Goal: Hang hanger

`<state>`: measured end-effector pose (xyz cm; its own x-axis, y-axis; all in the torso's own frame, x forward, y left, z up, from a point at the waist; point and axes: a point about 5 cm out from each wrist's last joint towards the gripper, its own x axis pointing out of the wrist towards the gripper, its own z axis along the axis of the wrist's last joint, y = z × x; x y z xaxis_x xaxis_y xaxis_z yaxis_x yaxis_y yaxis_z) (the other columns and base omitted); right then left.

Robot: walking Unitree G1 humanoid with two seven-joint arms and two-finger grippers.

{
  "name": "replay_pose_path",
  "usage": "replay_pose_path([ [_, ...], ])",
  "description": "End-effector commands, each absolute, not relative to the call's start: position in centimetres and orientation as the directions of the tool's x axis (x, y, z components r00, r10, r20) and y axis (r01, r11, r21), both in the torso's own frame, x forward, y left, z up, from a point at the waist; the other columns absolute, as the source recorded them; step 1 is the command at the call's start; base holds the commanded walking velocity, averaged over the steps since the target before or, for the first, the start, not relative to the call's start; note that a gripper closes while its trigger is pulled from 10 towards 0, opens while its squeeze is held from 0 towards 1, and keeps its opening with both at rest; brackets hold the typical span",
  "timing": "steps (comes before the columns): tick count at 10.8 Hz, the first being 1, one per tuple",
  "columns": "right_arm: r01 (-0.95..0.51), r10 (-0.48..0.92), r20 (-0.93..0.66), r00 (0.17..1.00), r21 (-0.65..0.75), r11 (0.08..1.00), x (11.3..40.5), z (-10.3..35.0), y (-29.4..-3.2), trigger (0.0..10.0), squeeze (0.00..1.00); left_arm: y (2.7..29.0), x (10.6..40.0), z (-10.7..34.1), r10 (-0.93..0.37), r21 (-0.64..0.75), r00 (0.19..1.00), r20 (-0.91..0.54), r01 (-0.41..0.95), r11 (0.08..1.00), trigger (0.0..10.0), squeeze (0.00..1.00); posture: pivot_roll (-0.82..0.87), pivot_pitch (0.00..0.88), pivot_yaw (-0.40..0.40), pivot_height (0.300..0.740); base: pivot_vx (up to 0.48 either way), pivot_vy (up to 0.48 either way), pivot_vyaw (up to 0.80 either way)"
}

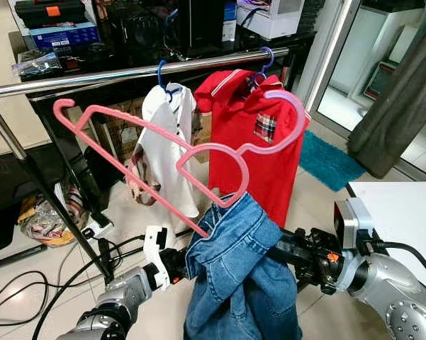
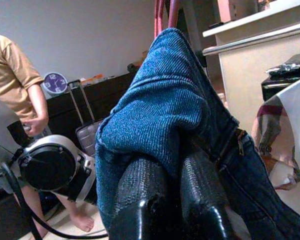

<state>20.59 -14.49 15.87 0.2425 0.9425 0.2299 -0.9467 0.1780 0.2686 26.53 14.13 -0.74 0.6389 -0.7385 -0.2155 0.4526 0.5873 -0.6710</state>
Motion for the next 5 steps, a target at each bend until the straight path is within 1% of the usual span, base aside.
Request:
replay_pose_path([
  [1, -0.958, 0.938, 0.258, 0.232, 0.23, 0.174, 20.4, 16.9, -14.5, 10.0, 0.0, 14.1, 26.5, -0.7, -0.736, -0.668, 0.647, -0.201, 0.459, 0.586, 0.0, 0.0, 0.0, 0.032, 0.022, 0.74, 0.0, 0.0, 0.0],
  [2, -0.948, 0.938, 0.228, 0.263, 0.241, 0.207, 20.6, 16.0, -14.8, 10.0, 0.0, 14.3, 26.6, -0.6, -0.725, -0.655, 0.66, -0.198, 0.461, 0.599, 0.0, 0.0, 0.0, 0.033, 0.022, 0.74, 0.0, 0.0, 0.0],
  [3, -0.928, 0.928, 0.158, 0.337, 0.225, 0.299, 21.0, 14.3, -15.7, 10.0, 0.0, 15.0, 26.9, -0.4, -0.701, -0.626, 0.685, -0.199, 0.462, 0.628, 0.0, 0.0, 0.0, 0.035, 0.021, 0.74, 0.0, 0.0, 0.0],
  [4, -0.917, 0.919, 0.148, 0.365, 0.231, 0.327, 21.1, 13.8, -16.1, 10.0, 0.0, 15.7, 27.2, 0.0, -0.681, -0.606, 0.706, -0.192, 0.46, 0.648, 0.0, 0.0, 0.0, 0.036, 0.018, 0.74, 0.0, 0.0, 0.0],
  [5, -0.904, 0.912, 0.129, 0.389, 0.243, 0.351, 21.0, 13.2, -16.8, 10.0, 0.0, 17.7, 28.0, 1.0, -0.638, -0.578, 0.753, -0.157, 0.454, 0.678, 0.0, 0.0, 0.0, 0.037, 0.017, 0.74, 0.0, 0.0, 0.0],
])
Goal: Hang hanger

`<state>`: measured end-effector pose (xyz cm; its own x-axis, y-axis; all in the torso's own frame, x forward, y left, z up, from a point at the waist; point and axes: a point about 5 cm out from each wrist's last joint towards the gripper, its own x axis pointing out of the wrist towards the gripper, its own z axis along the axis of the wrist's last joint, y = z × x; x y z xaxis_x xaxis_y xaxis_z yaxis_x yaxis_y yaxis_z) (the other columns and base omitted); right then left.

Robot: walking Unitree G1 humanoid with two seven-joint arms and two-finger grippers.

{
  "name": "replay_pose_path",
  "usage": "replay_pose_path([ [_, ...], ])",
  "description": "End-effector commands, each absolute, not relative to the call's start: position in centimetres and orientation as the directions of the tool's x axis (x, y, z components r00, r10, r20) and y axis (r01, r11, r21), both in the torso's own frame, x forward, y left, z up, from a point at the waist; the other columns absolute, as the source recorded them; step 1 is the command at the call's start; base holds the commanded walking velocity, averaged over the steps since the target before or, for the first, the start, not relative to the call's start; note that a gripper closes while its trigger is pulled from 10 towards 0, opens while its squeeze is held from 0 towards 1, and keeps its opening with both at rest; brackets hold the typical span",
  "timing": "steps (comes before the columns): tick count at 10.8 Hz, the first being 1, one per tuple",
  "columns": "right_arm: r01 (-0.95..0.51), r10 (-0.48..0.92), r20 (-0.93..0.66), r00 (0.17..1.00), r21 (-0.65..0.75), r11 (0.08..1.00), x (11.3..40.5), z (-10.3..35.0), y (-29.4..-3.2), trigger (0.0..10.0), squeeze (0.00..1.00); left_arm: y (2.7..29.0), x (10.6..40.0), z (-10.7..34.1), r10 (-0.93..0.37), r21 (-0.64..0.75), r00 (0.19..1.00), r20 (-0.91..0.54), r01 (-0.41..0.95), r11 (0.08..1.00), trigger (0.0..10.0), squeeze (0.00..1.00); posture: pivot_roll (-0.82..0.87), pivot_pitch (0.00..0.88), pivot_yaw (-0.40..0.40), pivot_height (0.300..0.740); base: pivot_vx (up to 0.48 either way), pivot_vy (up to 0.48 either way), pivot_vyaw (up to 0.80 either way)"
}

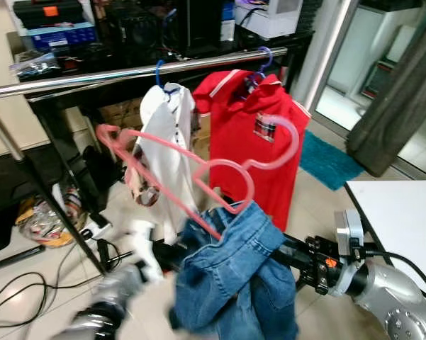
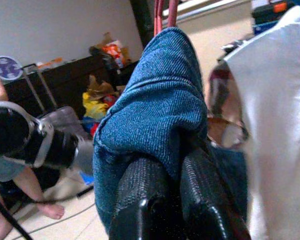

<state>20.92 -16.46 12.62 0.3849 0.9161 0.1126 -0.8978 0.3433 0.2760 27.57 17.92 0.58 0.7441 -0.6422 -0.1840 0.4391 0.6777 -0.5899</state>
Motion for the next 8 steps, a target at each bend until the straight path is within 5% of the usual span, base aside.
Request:
replay_pose_path([
  [1, -0.901, 0.91, 0.122, 0.397, 0.24, 0.362, 21.0, 13.1, -17.1, 10.0, 0.0, 19.3, 28.4, 1.8, -0.612, -0.559, 0.779, -0.139, 0.449, 0.698, 0.0, 0.0, 0.0, 0.039, 0.014, 0.74, 0.0, 0.0, 0.0],
  [4, -0.889, 0.895, 0.096, 0.437, 0.199, 0.413, 21.5, 12.4, -18.0, 10.0, 0.0, 22.6, 28.9, 3.3, -0.549, -0.503, 0.827, -0.118, 0.427, 0.751, 0.0, 0.0, 0.02, 0.04, 0.007, 0.74, 0.0, 0.0, 0.0],
  [8, -0.947, 0.94, -0.126, 0.317, 0.013, 0.321, 19.6, 11.3, -18.7, 10.0, 0.0, 24.1, 29.3, 4.6, -0.547, -0.463, 0.832, -0.091, 0.451, 0.763, 0.0, 0.0, 0.02, 0.042, 0.0, 0.74, 0.0, 0.0, 0.0],
])
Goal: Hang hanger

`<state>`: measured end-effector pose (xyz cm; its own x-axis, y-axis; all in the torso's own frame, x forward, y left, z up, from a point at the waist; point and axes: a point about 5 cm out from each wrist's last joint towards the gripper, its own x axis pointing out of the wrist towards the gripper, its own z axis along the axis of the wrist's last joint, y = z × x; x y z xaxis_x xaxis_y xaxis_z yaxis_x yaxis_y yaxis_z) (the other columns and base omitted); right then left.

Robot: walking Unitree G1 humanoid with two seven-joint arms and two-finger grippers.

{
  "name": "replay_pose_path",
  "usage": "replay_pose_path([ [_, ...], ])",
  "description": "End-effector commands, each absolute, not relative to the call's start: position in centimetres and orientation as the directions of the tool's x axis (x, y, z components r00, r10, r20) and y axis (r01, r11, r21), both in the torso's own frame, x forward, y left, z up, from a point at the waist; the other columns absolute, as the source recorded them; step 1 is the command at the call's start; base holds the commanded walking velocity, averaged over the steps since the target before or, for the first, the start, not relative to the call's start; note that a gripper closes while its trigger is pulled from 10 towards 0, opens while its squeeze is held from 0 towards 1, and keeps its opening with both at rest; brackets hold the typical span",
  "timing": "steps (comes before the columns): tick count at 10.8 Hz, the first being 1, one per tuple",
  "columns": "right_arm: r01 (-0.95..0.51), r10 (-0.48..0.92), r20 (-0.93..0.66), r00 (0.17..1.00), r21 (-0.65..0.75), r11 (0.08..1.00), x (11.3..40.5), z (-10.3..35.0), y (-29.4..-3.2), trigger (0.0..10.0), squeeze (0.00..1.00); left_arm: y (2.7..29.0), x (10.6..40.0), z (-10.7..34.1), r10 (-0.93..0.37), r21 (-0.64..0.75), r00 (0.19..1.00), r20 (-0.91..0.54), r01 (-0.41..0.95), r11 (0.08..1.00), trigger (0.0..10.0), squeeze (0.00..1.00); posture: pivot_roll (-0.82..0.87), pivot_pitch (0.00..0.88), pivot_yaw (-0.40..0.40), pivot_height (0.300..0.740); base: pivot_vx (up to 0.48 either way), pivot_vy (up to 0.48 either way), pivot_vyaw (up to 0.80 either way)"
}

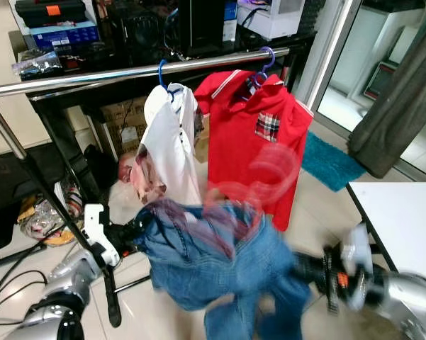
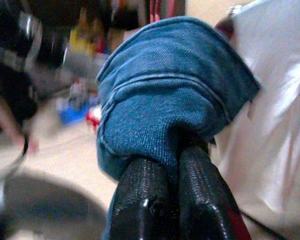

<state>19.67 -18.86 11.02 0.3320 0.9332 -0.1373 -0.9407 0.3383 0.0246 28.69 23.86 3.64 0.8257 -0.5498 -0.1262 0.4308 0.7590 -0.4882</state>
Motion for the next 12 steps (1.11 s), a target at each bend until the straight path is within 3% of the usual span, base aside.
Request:
replay_pose_path([
  [1, -0.947, 0.928, -0.188, 0.321, -0.032, 0.32, 19.6, 10.9, -19.0, 10.0, 0.0, 24.1, 29.3, 4.6, -0.553, -0.459, 0.828, -0.091, 0.458, 0.761, 0.0, 0.0, 0.01, 0.043, -0.002, 0.74, 0.0, 0.0, 0.0],
  [4, -0.927, 0.89, -0.262, 0.374, -0.12, 0.355, 20.6, 10.2, -19.4, 10.0, 0.0, 23.8, 29.2, 4.6, -0.575, -0.457, 0.814, -0.087, 0.48, 0.749, 0.0, 0.0, 0.02, 0.044, -0.002, 0.74, 0.0, 0.0, 0.0],
  [7, -0.912, 0.819, -0.41, 0.402, -0.253, 0.321, 21.3, 9.4, -20.5, 10.0, 0.0, 23.7, 28.9, 4.3, -0.61, -0.45, 0.784, -0.112, 0.507, 0.735, 0.0, 0.0, 0.02, 0.043, 0.003, 0.74, 0.0, 0.0, 0.0],
  [9, -0.912, 0.782, -0.48, 0.398, -0.303, 0.278, 21.3, 8.8, -20.9, 10.0, 0.0, 23.6, 28.8, 4.1, -0.613, -0.45, 0.782, -0.115, 0.509, 0.734, 0.0, 0.0, 0.02, 0.043, 0.005, 0.74, 0.0, 0.0, 0.0],
  [11, -0.908, 0.702, -0.6, 0.384, -0.383, 0.17, 21.2, 8.3, -21.2, 10.0, 0.0, 22.7, 28.6, 3.8, -0.663, -0.414, 0.732, -0.16, 0.56, 0.718, 0.0, 0.0, 0.02, 0.044, 0.006, 0.74, 0.0, 0.0, 0.0],
  [12, -0.888, 0.67, -0.609, 0.425, -0.424, 0.178, 21.8, 8.7, -20.9, 10.0, 0.0, 22.1, 28.7, 3.7, -0.683, -0.4, 0.711, -0.166, 0.585, 0.706, 0.0, 0.0, 0.01, 0.044, 0.005, 0.74, 0.0, 0.0, 0.0],
])
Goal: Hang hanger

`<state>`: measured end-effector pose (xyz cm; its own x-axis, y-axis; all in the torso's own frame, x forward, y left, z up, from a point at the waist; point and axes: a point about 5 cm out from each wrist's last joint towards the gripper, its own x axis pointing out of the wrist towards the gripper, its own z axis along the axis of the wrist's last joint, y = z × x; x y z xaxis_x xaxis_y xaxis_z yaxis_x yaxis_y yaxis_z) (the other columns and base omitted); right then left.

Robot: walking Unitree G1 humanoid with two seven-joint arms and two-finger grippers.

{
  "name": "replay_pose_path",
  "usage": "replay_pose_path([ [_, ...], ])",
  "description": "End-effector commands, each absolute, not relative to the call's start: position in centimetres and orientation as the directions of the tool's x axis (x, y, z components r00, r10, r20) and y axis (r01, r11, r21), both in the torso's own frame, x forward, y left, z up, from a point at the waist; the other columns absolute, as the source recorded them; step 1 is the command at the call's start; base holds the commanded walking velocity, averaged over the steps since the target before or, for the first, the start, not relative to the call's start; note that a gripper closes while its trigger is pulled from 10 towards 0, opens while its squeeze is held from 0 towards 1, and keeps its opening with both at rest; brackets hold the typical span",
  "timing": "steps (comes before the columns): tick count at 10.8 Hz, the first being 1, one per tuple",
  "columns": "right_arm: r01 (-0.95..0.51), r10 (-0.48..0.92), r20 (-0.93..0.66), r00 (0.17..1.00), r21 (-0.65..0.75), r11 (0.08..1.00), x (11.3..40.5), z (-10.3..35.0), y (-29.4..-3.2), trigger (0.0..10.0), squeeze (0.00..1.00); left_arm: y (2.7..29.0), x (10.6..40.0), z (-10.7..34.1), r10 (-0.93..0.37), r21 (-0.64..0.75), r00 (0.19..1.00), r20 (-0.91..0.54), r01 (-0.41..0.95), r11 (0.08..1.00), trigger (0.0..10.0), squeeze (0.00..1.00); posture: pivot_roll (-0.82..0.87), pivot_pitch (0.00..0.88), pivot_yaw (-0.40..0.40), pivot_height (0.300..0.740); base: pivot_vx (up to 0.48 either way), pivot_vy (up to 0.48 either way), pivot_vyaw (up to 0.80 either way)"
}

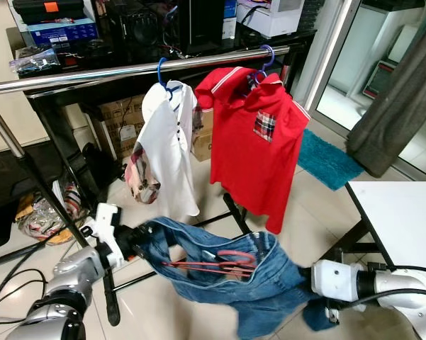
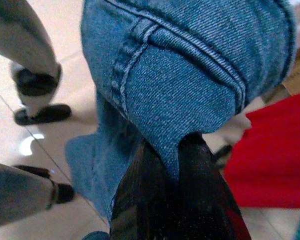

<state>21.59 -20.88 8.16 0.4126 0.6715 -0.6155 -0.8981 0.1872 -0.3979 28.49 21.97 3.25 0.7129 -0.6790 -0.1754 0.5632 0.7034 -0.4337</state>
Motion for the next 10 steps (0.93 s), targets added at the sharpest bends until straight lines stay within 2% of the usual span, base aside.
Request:
replay_pose_path([
  [1, -0.881, 0.669, -0.603, 0.434, -0.438, 0.177, 22.2, 9.0, -20.2, 10.0, 0.0, 21.7, 28.9, 3.8, -0.696, -0.393, 0.699, -0.163, 0.602, 0.696, 0.0, 0.0, 0.01, 0.044, 0.005, 0.74, 0.0, 0.0, 0.0],
  [3, -0.878, 0.669, -0.596, 0.444, -0.437, 0.195, 22.7, 9.4, -18.4, 10.0, 0.0, 20.0, 29.5, 4.2, -0.738, -0.373, 0.66, -0.139, 0.656, 0.656, 0.0, 0.0, 0.01, 0.043, 0.002, 0.74, 0.0, 0.0, 0.0],
  [5, -0.849, 0.613, -0.599, 0.516, -0.452, 0.273, 24.0, 8.8, -16.5, 10.0, 0.0, 18.0, 30.2, 4.8, -0.769, -0.347, 0.63, -0.111, 0.7, 0.624, 0.0, 0.0, 0.01, 0.04, 0.002, 0.74, 0.0, 0.0, 0.0],
  [7, -0.824, 0.564, -0.605, 0.561, -0.473, 0.312, 24.8, 8.4, -15.5, 10.0, 0.0, 17.0, 30.3, 4.7, -0.794, -0.309, 0.593, -0.134, 0.736, 0.603, 0.0, 0.0, 0.01, 0.04, 0.004, 0.74, 0.0, 0.0, 0.0],
  [8, -0.797, 0.524, -0.602, 0.603, -0.486, 0.36, 25.5, 7.9, -14.7, 10.0, 0.0, 16.4, 30.6, 5.0, -0.795, -0.299, 0.594, -0.124, 0.741, 0.601, 0.0, 0.0, 0.01, 0.041, 0.007, 0.74, 0.0, 0.0, 0.0],
  [10, -0.778, 0.488, -0.606, 0.629, -0.48, 0.407, 26.1, 6.7, -13.7, 10.0, 0.0, 14.8, 31.2, 5.7, -0.811, -0.249, 0.577, -0.098, 0.775, 0.581, 0.0, 0.0, 0.01, 0.041, 0.007, 0.74, 0.0, 0.0, 0.0],
])
